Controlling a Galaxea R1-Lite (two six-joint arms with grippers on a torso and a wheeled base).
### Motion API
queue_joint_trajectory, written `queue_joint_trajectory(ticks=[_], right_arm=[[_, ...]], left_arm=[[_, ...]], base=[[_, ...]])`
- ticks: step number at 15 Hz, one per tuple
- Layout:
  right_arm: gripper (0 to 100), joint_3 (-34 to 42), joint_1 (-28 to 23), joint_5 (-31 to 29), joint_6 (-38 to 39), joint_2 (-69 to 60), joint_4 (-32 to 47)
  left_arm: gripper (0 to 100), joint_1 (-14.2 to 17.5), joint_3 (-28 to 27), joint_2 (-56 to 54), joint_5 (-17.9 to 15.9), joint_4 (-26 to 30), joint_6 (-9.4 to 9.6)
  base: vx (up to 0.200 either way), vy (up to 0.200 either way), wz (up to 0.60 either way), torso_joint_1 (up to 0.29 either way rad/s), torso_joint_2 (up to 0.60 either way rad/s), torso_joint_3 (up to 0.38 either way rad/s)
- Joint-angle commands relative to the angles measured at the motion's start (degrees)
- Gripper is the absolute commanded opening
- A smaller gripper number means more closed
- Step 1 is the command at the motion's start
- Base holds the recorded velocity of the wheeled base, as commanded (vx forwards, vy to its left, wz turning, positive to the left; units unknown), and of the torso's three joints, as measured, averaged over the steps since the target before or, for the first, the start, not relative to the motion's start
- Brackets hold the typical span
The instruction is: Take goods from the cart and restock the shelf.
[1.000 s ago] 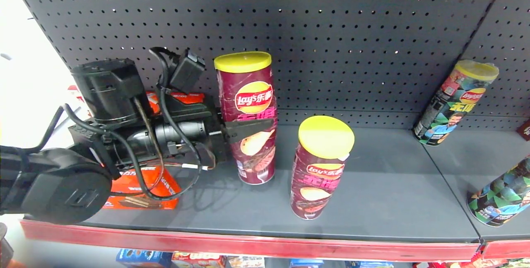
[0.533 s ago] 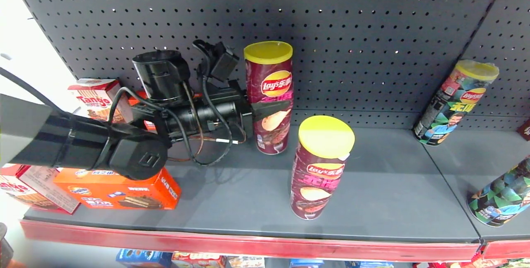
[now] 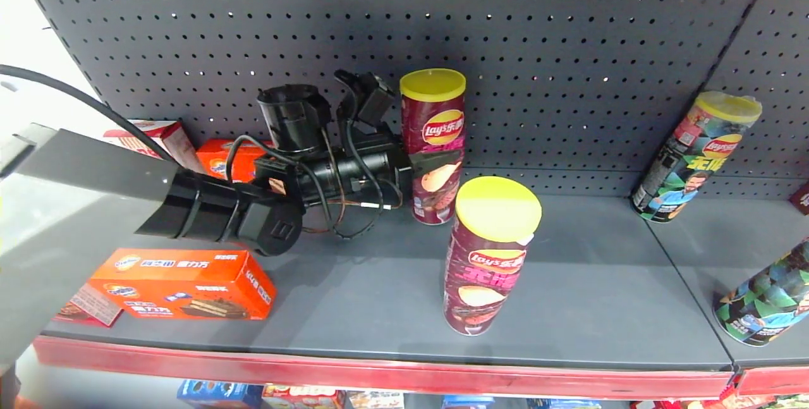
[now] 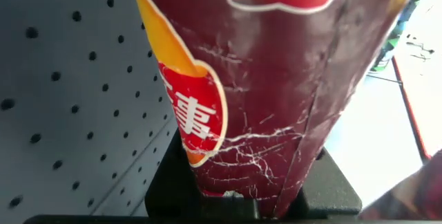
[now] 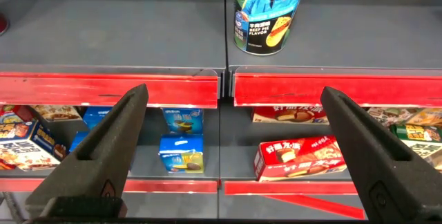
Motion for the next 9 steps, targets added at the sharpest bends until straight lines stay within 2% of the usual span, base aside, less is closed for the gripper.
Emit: queue_joint_trajectory(ticks=[1, 9], right_arm=[[100, 0.0, 0.0, -0.02, -0.01, 0.15, 0.0], [100, 0.0, 0.0, -0.02, -0.01, 0.15, 0.0]], left_arm=[[0, -0.46, -2.06, 2.96, 0.02, -0.11, 0.04], [0, -1.6, -3.12, 6.48, 0.02, -0.55, 0.39]], base=[[0.0, 0.0, 0.0, 0.0, 0.0, 0.0], [0.0, 0.0, 0.0, 0.0, 0.0, 0.0]])
